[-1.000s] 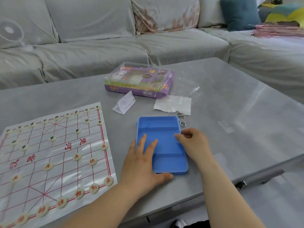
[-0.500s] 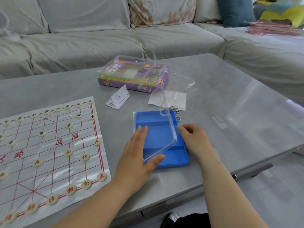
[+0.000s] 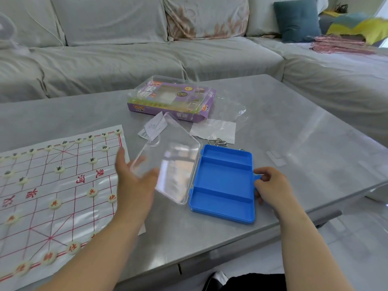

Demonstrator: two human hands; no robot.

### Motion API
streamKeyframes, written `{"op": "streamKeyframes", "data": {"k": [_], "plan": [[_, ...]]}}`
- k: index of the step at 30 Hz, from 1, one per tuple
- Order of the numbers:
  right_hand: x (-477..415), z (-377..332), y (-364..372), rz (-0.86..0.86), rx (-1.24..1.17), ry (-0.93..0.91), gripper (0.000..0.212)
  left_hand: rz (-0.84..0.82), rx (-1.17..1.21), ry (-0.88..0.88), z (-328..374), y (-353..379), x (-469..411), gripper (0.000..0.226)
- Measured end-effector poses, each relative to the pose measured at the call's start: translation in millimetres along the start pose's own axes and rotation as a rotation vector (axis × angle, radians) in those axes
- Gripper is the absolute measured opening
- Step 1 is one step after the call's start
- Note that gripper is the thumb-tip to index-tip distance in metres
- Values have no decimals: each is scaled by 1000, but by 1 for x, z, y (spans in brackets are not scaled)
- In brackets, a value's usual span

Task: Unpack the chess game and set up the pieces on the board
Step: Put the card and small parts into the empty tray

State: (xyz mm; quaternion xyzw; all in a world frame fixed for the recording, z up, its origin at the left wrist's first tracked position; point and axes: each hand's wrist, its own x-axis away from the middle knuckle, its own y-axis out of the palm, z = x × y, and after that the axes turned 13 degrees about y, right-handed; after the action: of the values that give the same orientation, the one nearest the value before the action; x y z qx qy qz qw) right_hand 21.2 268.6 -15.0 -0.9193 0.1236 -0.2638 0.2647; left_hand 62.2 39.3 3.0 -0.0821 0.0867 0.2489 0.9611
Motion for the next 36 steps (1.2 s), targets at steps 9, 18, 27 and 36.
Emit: {"op": "streamKeyframes", "data": {"k": [9,18,27,36], "plan": [[-6,1,-7,2,46,54,29,-435,-643,196,-4,4,-20,67],[-20,-36,-12,180,135,-189,26,-1034,-939,460,-23,61,-6,63],[-78,-98,31,-4,770,-88,43,-1080,-888,486,-32,62,-9,65],[-83,-106,43,-37,829,-124,12,-1067,-852,492,-34,62,-8,72]]}}
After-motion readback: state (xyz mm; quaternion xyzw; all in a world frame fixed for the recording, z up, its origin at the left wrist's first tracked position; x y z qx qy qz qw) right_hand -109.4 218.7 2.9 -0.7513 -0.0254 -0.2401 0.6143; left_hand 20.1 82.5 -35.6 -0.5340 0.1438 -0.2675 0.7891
